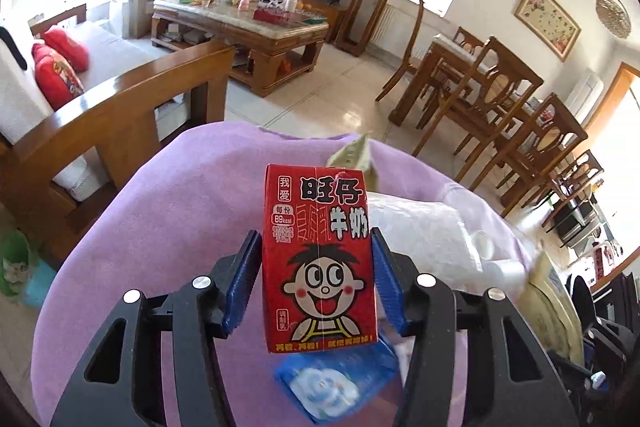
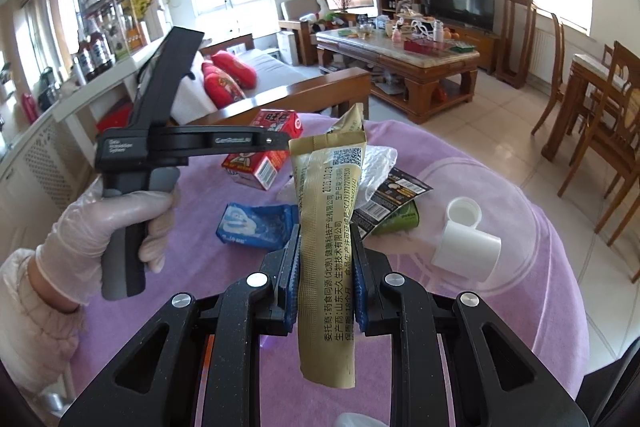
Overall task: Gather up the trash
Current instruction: 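Grasp the red Wangzai milk box with the left gripper while the right gripper holds the beige wrapper, then carry both items over the black bin and open both grippers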
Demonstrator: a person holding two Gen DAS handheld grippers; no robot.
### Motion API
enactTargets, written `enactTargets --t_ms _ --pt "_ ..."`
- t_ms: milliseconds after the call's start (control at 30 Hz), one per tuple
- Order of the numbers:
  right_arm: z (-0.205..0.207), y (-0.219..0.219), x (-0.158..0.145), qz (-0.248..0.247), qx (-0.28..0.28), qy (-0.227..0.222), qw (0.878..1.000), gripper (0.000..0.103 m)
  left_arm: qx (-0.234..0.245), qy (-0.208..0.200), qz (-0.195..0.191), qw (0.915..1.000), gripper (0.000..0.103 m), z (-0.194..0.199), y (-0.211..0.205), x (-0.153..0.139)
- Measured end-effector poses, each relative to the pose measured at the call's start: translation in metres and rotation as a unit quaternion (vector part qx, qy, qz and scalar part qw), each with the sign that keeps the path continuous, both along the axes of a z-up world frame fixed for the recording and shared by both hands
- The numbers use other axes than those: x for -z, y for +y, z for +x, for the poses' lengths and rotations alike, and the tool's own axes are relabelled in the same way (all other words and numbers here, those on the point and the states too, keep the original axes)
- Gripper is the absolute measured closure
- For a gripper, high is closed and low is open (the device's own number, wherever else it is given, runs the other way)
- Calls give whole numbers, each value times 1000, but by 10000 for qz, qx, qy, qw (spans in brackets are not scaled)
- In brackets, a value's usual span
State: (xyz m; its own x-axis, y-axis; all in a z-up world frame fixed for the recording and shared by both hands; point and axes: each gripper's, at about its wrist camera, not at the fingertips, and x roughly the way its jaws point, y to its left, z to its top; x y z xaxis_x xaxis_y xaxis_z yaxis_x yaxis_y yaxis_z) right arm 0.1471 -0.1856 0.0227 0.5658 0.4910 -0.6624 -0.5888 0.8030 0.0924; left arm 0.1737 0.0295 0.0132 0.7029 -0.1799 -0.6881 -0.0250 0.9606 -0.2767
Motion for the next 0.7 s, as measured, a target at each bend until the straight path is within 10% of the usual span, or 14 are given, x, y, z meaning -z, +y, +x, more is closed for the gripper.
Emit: enactTargets --t_ms 300,700 --pt "-50 -132 -27 902 1027 -367 9899 81 1340 -841 -240 9871 50 -58 -116 -45" --pt "-133 -380 -2 1401 3061 -435 9406 81 3286 -581 -642 9405 50 -83 -324 -22"
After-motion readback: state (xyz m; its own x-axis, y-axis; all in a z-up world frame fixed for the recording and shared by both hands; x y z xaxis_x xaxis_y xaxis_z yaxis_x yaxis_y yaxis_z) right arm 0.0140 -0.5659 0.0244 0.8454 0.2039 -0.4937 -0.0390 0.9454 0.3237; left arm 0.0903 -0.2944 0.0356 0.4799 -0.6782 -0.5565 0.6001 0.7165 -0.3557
